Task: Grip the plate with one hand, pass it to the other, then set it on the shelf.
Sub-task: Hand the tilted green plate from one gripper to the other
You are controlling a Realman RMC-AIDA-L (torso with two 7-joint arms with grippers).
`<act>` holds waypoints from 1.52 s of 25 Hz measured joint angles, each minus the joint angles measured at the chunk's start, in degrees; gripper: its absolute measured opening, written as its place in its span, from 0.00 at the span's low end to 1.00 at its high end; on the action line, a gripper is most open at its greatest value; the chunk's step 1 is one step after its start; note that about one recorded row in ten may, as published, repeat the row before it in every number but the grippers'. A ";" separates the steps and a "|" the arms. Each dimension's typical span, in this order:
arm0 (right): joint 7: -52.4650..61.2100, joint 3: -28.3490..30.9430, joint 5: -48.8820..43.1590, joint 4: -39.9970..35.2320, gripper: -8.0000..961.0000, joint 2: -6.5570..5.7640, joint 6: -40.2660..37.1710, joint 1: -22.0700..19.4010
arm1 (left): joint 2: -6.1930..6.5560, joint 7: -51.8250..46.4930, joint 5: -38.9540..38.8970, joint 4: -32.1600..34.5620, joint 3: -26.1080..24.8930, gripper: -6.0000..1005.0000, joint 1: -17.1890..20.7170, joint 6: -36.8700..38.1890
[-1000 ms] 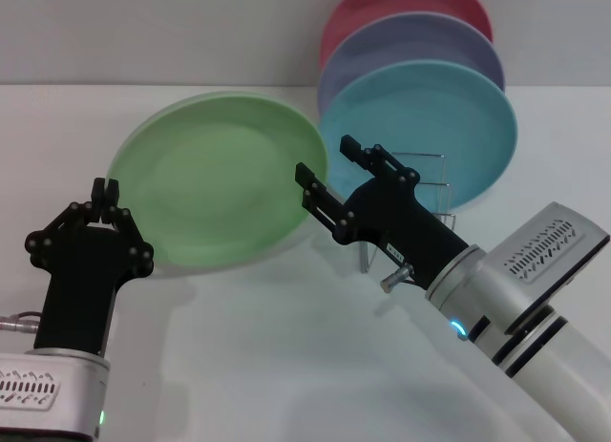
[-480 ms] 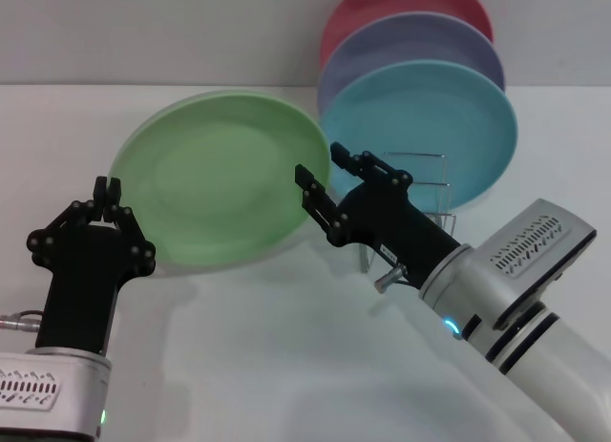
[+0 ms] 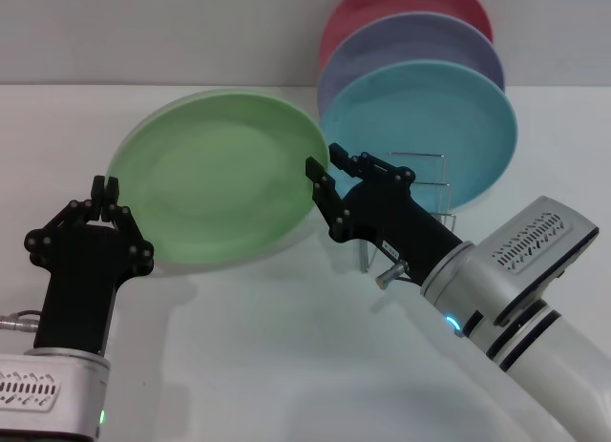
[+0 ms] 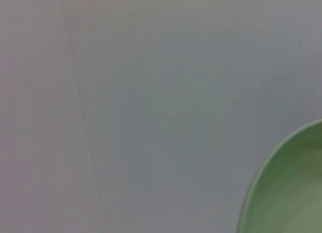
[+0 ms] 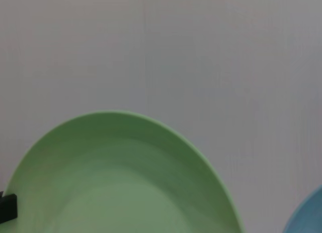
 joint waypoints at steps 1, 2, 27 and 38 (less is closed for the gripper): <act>0.00 0.01 0.00 0.00 0.34 0.01 0.00 -0.02 | 0.00 0.14 0.00 0.00 0.00 0.04 -0.01 0.00; 0.00 0.03 0.00 0.00 0.32 0.04 0.00 -0.03 | 0.00 0.32 0.00 0.00 0.00 0.04 -0.01 0.00; 0.00 1.52 0.00 0.09 0.19 0.17 1.36 0.05 | 0.00 1.23 0.31 0.09 0.18 0.03 0.07 0.17; 0.00 1.59 -0.62 0.17 0.14 0.17 1.88 0.17 | 0.00 1.23 0.27 0.09 0.17 0.03 -0.02 0.18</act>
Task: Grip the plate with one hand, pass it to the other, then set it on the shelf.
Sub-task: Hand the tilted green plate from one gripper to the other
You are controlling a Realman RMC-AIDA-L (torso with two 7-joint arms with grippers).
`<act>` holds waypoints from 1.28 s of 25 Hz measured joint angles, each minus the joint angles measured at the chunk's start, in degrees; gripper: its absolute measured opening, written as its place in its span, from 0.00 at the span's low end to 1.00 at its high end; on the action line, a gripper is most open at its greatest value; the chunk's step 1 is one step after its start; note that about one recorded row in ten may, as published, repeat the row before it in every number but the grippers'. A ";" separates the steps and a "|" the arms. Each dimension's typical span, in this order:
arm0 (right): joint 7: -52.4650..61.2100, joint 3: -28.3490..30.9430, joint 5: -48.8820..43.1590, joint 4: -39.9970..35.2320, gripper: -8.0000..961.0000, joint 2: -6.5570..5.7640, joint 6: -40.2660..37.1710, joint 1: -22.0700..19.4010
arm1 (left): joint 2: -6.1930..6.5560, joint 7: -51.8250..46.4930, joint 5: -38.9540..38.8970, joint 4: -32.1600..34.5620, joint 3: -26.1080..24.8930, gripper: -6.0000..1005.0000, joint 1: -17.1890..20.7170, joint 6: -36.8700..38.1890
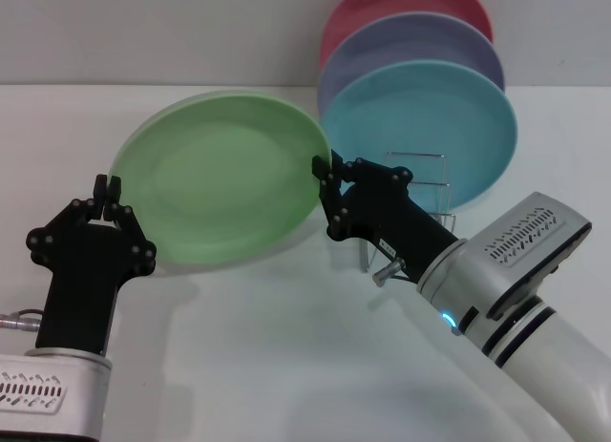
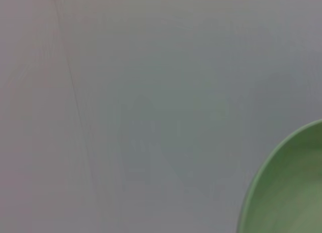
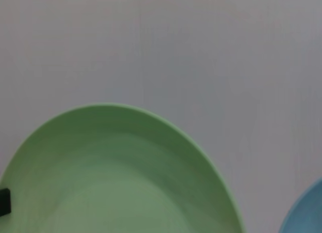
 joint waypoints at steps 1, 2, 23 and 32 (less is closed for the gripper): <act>0.00 0.25 -0.03 0.01 0.14 0.00 0.00 0.00 | 0.00 0.00 0.01 0.00 0.00 0.03 0.00 0.00; 0.00 0.41 -0.06 0.01 0.13 0.00 0.00 -0.03 | 0.00 0.00 0.06 0.00 0.00 0.03 0.00 0.00; 0.00 1.29 -0.17 0.01 0.04 0.16 0.13 -0.49 | 0.09 -0.67 0.42 -0.09 0.18 0.04 0.00 -0.10; 0.00 1.28 -0.18 -0.16 0.03 0.27 -0.05 -0.63 | 0.32 -2.89 0.53 -0.72 -0.07 0.08 -0.02 -0.10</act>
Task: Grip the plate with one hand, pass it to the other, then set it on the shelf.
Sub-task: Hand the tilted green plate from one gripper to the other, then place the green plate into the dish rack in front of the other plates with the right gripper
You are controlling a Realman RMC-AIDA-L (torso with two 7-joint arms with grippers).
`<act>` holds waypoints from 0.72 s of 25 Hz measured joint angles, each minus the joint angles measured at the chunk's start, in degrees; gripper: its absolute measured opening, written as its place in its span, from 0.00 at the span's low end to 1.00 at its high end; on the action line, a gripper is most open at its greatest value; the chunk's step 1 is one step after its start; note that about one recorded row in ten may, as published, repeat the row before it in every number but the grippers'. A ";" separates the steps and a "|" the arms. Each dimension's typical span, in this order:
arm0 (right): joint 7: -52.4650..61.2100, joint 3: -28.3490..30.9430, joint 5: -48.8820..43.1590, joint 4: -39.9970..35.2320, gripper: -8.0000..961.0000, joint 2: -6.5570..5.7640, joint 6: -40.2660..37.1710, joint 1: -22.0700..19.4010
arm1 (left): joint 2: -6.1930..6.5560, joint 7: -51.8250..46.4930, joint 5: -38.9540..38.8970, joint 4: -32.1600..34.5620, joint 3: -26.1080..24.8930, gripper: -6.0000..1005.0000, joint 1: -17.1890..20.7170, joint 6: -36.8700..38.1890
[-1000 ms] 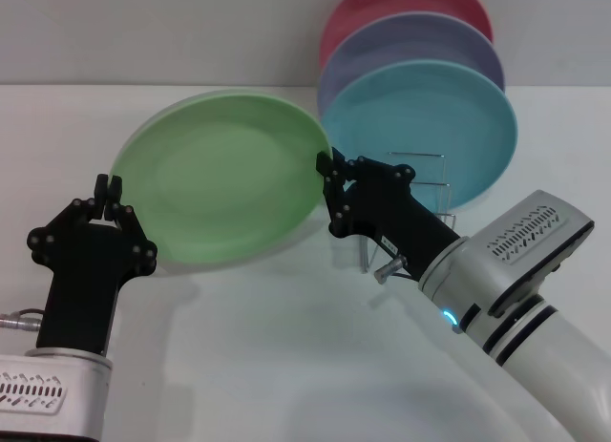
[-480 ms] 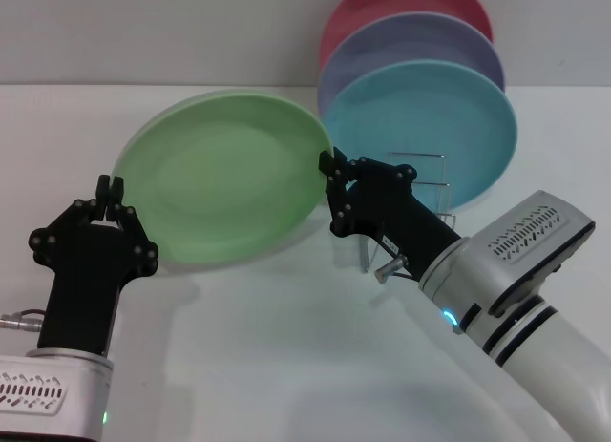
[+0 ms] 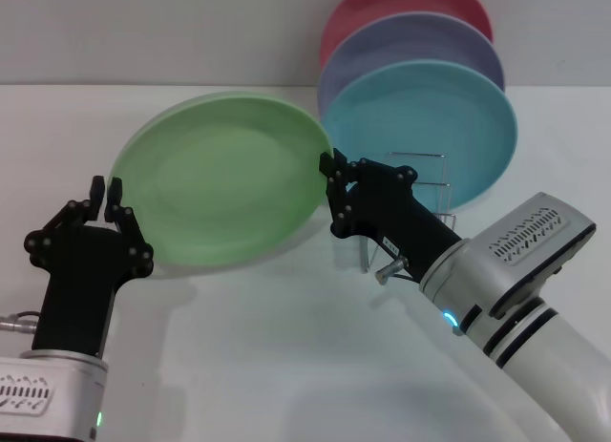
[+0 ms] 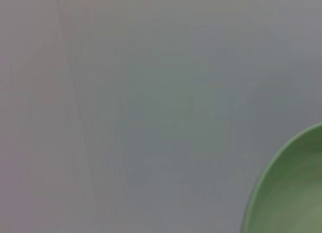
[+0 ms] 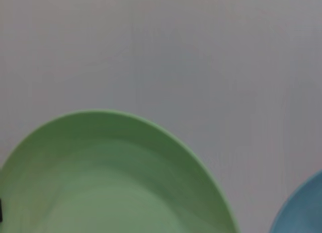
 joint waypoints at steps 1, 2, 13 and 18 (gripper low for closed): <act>0.00 0.02 0.03 -0.01 0.03 0.00 -0.07 -0.02 | 0.04 -0.46 -0.01 -0.13 -0.01 0.09 -0.06 0.00; 0.00 0.08 0.16 -0.03 0.03 0.00 -0.15 -0.04 | 0.08 -0.87 -0.02 -0.27 -0.02 0.09 -0.17 0.01; -0.01 1.04 0.39 -0.14 0.03 -0.01 0.11 -0.07 | 0.29 -2.57 -0.09 -0.60 0.08 0.30 -0.51 0.94; -0.91 1.90 0.40 0.11 0.03 -0.01 0.21 -0.07 | 0.47 -6.56 1.03 -1.10 0.27 0.30 -0.26 2.90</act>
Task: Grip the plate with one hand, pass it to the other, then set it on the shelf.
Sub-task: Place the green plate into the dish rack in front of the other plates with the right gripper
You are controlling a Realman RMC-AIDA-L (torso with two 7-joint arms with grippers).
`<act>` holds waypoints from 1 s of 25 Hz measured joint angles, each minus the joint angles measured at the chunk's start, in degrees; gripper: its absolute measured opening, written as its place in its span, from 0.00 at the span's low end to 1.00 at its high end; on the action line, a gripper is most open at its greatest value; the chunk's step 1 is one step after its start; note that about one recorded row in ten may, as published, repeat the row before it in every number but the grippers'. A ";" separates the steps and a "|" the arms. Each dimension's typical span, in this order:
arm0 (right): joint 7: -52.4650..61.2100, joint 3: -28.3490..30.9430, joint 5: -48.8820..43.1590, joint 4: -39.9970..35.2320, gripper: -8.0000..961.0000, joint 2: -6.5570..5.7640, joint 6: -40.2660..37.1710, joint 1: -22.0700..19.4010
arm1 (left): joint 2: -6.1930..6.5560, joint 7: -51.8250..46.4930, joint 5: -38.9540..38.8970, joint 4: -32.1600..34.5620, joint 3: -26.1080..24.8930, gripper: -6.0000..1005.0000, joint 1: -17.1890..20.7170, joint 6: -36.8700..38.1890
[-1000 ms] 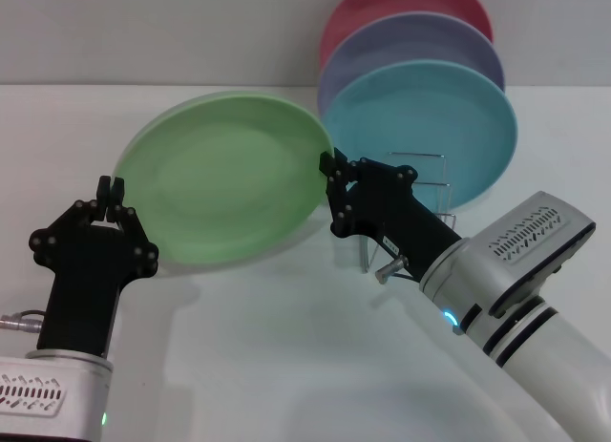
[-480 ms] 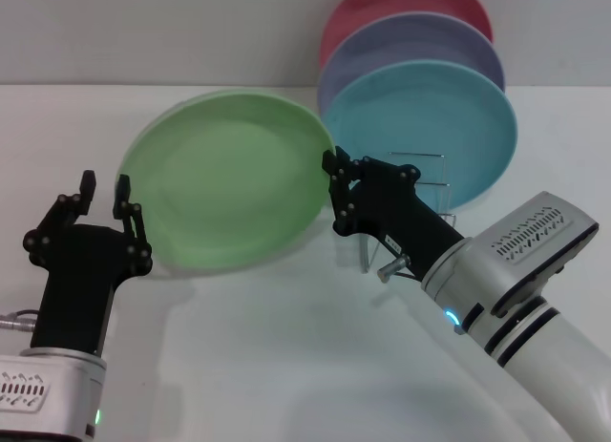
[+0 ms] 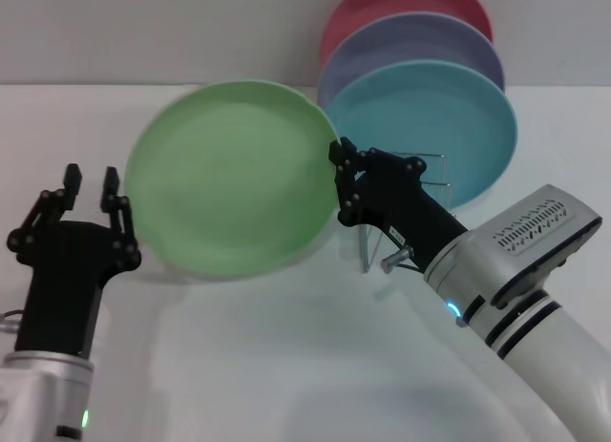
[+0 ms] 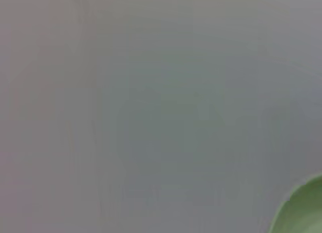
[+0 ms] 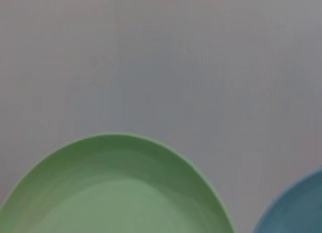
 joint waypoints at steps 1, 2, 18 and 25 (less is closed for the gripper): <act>-0.71 0.24 0.02 0.23 0.03 0.00 0.04 0.00 | 0.06 -3.51 1.51 -1.19 -0.11 0.30 0.32 1.83; -0.71 0.24 0.02 0.23 0.03 0.00 0.04 0.00 | 0.06 -3.51 1.51 -1.19 -0.11 0.30 0.32 1.83; -5.90 0.48 -0.28 0.35 0.05 0.00 -17.97 -4.74 | 0.01 -41.16 4.50 -20.64 -2.77 0.32 -3.55 16.38; -8.04 0.48 -0.24 -2.75 0.06 -0.28 -30.39 -9.23 | -0.02 -52.33 4.49 -26.48 -4.46 0.43 -6.35 16.51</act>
